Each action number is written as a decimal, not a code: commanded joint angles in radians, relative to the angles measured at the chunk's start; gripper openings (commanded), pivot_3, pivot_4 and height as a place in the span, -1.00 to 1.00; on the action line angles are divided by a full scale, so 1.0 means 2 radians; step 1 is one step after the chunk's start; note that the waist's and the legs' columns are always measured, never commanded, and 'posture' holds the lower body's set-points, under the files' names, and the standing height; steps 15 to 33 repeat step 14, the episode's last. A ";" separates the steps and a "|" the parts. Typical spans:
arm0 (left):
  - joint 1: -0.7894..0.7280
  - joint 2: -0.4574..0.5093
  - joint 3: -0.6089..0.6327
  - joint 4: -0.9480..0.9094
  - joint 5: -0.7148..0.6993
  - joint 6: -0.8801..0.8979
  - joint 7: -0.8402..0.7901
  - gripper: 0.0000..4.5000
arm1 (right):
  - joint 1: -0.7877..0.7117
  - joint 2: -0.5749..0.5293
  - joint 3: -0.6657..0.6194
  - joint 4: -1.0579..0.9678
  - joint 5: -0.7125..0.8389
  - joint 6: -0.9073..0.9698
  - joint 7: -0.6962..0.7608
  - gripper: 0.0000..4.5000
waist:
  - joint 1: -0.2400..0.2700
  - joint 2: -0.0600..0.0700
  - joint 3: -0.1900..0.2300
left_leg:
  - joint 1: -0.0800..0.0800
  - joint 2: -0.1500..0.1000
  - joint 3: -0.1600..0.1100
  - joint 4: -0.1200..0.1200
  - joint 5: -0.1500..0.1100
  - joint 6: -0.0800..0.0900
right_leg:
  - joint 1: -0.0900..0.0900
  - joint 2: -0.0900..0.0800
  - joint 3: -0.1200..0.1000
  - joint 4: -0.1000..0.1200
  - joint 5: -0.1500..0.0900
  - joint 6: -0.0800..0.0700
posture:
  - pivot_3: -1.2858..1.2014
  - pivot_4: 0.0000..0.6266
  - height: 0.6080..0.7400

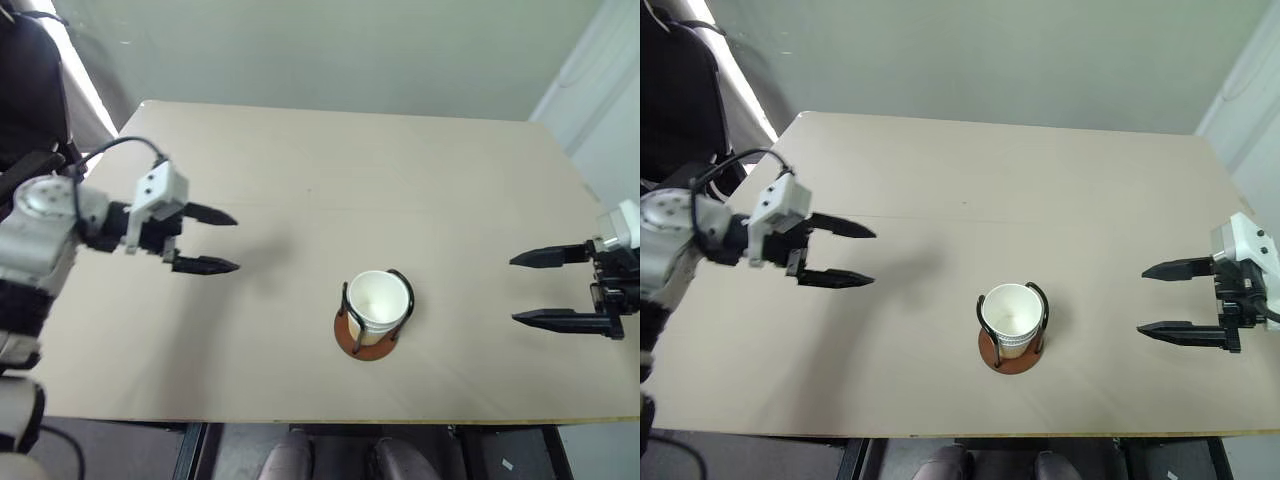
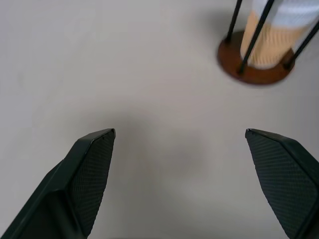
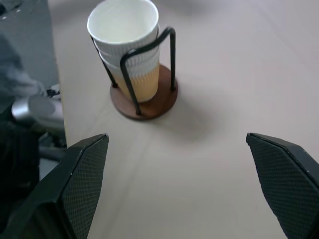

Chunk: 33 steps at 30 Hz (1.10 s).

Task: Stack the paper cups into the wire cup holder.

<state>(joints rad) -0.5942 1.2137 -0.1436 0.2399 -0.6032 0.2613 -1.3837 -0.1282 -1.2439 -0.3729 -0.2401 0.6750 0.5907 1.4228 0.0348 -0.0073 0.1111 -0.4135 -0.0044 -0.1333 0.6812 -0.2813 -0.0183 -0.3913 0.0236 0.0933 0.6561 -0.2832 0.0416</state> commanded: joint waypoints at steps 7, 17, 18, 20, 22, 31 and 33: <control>0.137 0.008 0.136 -0.144 -0.025 0.089 0.036 0.99 | -0.012 -0.004 0.016 0.025 -0.021 -0.028 0.027 1.00 | 0.002 0.000 0.000 | 0.005 0.000 0.000 0.000 0.000 0.000 | 0.004 0.000 0.000 0.000 0.000 -0.001 | 0.03 -0.52 1.00; 0.147 -0.001 0.166 -0.171 -0.024 0.117 0.048 0.99 | -0.005 -0.002 0.010 0.023 -0.023 -0.026 0.030 1.00 | -0.005 0.000 0.000 | 0.010 0.000 0.001 0.000 0.000 0.000 | 0.008 0.000 0.001 0.003 0.000 -0.004 | 0.03 -0.52 1.00; 0.147 -0.001 0.166 -0.171 -0.024 0.117 0.048 0.99 | -0.005 -0.002 0.010 0.023 -0.023 -0.026 0.030 1.00 | -0.005 0.000 0.000 | 0.010 0.000 0.001 0.000 0.000 0.000 | 0.008 0.000 0.001 0.003 0.000 -0.004 | 0.03 -0.52 1.00; 0.147 -0.001 0.166 -0.171 -0.024 0.117 0.048 0.99 | -0.005 -0.002 0.010 0.023 -0.023 -0.026 0.030 1.00 | -0.005 0.000 0.000 | 0.010 0.000 0.001 0.000 0.000 0.000 | 0.008 0.000 0.001 0.003 0.000 -0.004 | 0.03 -0.52 1.00; 0.147 -0.001 0.166 -0.171 -0.024 0.117 0.048 0.99 | -0.005 -0.002 0.010 0.023 -0.023 -0.026 0.030 1.00 | -0.005 0.000 0.000 | 0.010 0.000 0.001 0.000 0.000 0.000 | 0.008 0.000 0.001 0.003 0.000 -0.004 | 0.03 -0.52 1.00; 0.147 -0.001 0.166 -0.171 -0.024 0.117 0.048 0.99 | -0.005 -0.002 0.010 0.023 -0.023 -0.026 0.030 1.00 | -0.005 0.000 0.000 | 0.010 0.000 0.001 0.000 0.000 0.000 | 0.008 0.000 0.001 0.003 0.000 -0.004 | 0.03 -0.52 1.00; 0.147 -0.001 0.166 -0.171 -0.024 0.117 0.048 0.99 | -0.005 -0.002 0.010 0.023 -0.023 -0.026 0.030 1.00 | -0.005 0.000 0.000 | 0.010 0.000 0.001 0.000 0.000 0.000 | 0.008 0.000 0.001 0.003 0.000 -0.004 | 0.03 -0.52 1.00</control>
